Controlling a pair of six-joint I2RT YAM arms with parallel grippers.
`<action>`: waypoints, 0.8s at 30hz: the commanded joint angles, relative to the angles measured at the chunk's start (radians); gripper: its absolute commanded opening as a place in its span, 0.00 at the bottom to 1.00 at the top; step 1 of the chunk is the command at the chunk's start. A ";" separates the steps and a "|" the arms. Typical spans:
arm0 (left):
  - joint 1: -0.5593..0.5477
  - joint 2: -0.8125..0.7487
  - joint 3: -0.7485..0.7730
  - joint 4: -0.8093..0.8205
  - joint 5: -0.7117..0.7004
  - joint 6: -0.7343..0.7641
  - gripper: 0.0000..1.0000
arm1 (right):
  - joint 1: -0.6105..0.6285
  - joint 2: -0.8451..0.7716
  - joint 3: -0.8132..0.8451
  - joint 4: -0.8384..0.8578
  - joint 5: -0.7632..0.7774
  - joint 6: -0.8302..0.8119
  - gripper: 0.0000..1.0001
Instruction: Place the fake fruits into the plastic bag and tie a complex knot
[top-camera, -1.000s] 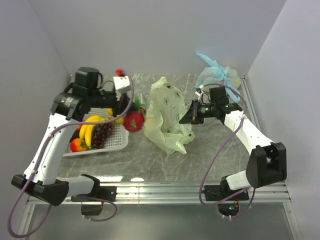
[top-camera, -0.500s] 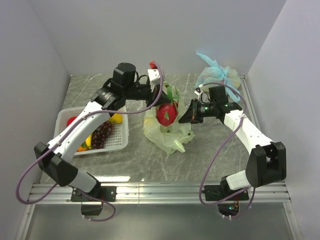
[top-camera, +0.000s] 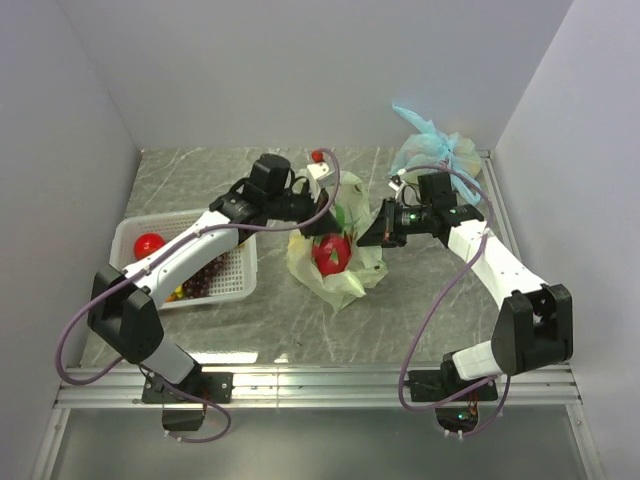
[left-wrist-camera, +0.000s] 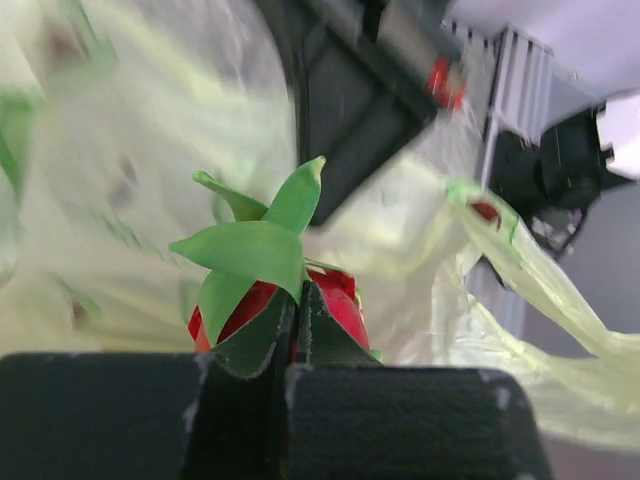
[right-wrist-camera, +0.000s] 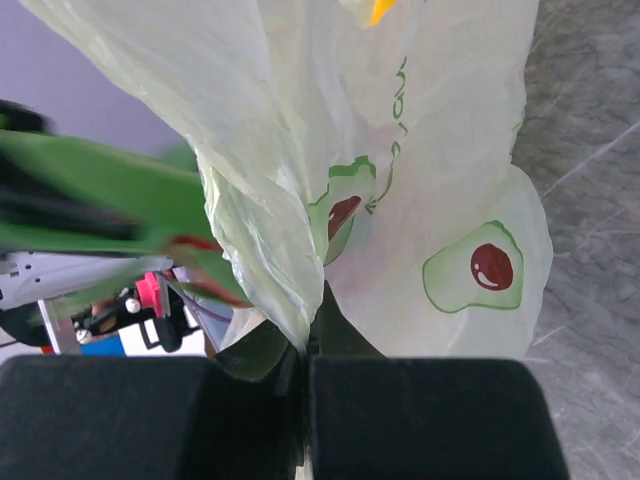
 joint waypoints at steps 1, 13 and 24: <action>-0.004 -0.117 -0.073 0.021 0.038 -0.082 0.00 | 0.007 -0.041 0.024 0.004 0.004 -0.015 0.00; -0.006 0.040 -0.007 0.024 0.008 -0.242 0.14 | 0.034 -0.071 -0.002 -0.006 0.004 -0.022 0.00; 0.057 -0.106 0.017 -0.214 -0.240 -0.040 0.70 | 0.070 -0.089 0.019 -0.034 0.039 -0.079 0.00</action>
